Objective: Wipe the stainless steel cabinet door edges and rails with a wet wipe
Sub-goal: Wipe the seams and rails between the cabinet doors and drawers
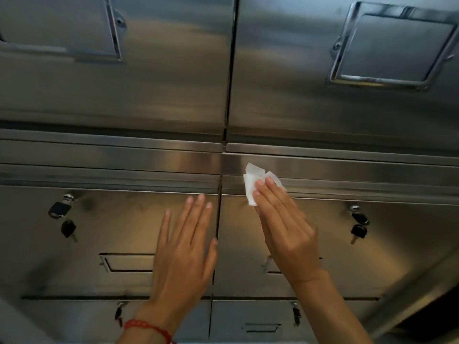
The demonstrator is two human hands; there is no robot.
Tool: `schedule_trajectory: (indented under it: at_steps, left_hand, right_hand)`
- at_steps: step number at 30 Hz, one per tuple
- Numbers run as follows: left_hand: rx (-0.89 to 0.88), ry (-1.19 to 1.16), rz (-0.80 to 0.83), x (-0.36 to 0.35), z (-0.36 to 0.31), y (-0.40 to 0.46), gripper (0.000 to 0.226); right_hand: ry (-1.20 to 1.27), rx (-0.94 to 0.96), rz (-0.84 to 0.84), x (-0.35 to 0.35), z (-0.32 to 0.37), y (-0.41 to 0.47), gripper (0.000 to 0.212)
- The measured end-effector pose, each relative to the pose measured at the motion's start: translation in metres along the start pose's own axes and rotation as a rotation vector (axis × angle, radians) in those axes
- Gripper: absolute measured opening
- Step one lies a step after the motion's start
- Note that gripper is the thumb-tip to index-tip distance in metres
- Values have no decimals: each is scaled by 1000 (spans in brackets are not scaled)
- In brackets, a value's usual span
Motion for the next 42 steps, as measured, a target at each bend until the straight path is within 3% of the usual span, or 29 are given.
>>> schedule_trajectory:
  at_steps: [11,25,42]
  left_hand:
    - [51,106,-50,-10,-19,5,53]
    - [31,78,-78,-30,-4,17,53]
    - [8,18,-110,-37,6,18,53]
  right_hand:
    - [52,79,-58,-2,-26,8,25]
    - [-40,172,-105,-34,-27,10,23]
    - [-135,287,11,-54,-31,3,34]
Point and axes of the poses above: each hand's wrist, its own y-axis towards the middle knuckle, its own x-axis out of the back of the hand, z = x × y, the point moved 2 cm from there along y, towards the middle knuckle, and after that the axes turned 11 degrees about y, right-handed, at the moved point
